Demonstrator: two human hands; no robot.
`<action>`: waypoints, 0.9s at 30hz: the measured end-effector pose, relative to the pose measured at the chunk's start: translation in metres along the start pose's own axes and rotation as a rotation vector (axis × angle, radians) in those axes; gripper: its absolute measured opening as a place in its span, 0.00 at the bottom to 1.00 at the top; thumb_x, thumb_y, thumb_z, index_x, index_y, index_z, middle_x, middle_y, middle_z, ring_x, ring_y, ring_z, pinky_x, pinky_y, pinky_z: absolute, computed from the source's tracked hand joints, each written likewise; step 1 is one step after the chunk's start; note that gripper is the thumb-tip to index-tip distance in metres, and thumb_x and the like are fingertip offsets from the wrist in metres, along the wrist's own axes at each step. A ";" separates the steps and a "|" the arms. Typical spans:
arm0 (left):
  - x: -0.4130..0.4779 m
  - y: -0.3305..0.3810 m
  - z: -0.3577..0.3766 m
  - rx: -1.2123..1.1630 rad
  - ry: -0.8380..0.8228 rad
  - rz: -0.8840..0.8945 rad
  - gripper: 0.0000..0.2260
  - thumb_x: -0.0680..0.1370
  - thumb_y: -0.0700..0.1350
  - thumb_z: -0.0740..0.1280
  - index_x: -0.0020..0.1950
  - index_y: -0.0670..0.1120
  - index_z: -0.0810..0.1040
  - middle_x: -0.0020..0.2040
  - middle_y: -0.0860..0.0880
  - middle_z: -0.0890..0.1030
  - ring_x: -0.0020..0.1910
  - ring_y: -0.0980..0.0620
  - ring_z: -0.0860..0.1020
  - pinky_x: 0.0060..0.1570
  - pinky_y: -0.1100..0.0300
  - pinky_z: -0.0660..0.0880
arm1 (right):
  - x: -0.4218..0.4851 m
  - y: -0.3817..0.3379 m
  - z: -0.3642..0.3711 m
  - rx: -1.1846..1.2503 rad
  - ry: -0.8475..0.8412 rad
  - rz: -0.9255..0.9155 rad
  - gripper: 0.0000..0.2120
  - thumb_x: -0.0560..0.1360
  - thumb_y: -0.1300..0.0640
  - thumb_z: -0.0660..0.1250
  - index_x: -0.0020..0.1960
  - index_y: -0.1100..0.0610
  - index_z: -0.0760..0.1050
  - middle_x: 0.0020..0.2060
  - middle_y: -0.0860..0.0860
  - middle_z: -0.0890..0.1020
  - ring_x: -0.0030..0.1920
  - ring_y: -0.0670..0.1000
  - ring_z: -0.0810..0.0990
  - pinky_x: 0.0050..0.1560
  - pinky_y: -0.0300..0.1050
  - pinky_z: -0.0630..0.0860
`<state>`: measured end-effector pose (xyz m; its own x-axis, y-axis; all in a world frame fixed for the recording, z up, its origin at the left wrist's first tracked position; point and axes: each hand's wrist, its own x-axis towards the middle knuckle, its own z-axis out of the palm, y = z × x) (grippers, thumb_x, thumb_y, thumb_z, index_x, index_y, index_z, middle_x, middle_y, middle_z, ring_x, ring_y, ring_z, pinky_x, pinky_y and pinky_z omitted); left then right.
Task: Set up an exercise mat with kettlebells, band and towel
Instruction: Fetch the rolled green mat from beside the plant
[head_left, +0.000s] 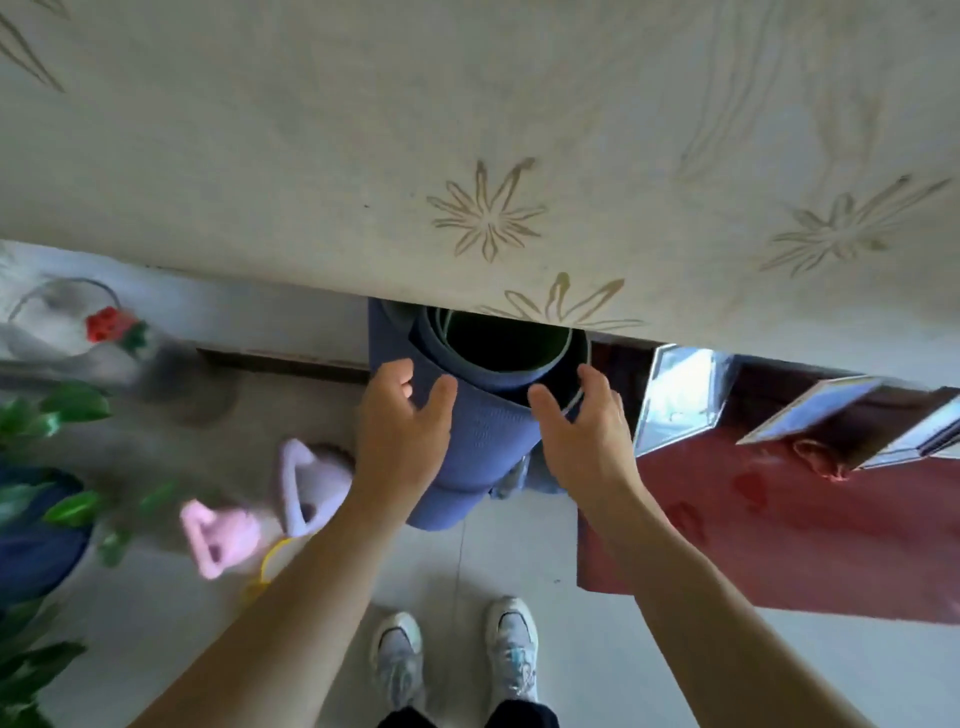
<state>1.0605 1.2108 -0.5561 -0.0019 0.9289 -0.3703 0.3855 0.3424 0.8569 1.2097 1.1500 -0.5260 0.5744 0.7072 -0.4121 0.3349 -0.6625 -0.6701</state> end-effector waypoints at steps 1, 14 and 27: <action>0.008 -0.005 0.008 0.024 0.012 -0.008 0.26 0.77 0.53 0.71 0.70 0.39 0.73 0.61 0.44 0.79 0.64 0.44 0.77 0.61 0.54 0.72 | 0.009 0.002 0.006 -0.023 0.007 0.010 0.33 0.79 0.47 0.66 0.78 0.58 0.60 0.74 0.59 0.68 0.74 0.59 0.68 0.73 0.52 0.65; 0.072 -0.014 0.049 -0.016 0.285 -0.023 0.24 0.64 0.62 0.68 0.40 0.40 0.73 0.42 0.37 0.80 0.43 0.37 0.79 0.35 0.60 0.64 | 0.097 0.016 0.028 0.046 0.152 0.131 0.24 0.76 0.43 0.69 0.61 0.61 0.76 0.55 0.58 0.81 0.58 0.61 0.79 0.62 0.56 0.77; 0.004 -0.025 0.022 0.278 0.431 0.145 0.09 0.66 0.45 0.65 0.40 0.42 0.82 0.31 0.44 0.81 0.33 0.40 0.79 0.35 0.45 0.76 | 0.053 0.024 0.033 -0.129 0.020 -0.255 0.04 0.70 0.60 0.71 0.44 0.57 0.84 0.37 0.53 0.85 0.40 0.54 0.83 0.45 0.52 0.82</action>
<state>1.0715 1.2026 -0.5871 -0.2864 0.9578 -0.0237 0.6401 0.2097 0.7392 1.2235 1.1797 -0.5845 0.4735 0.8508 -0.2278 0.5615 -0.4908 -0.6662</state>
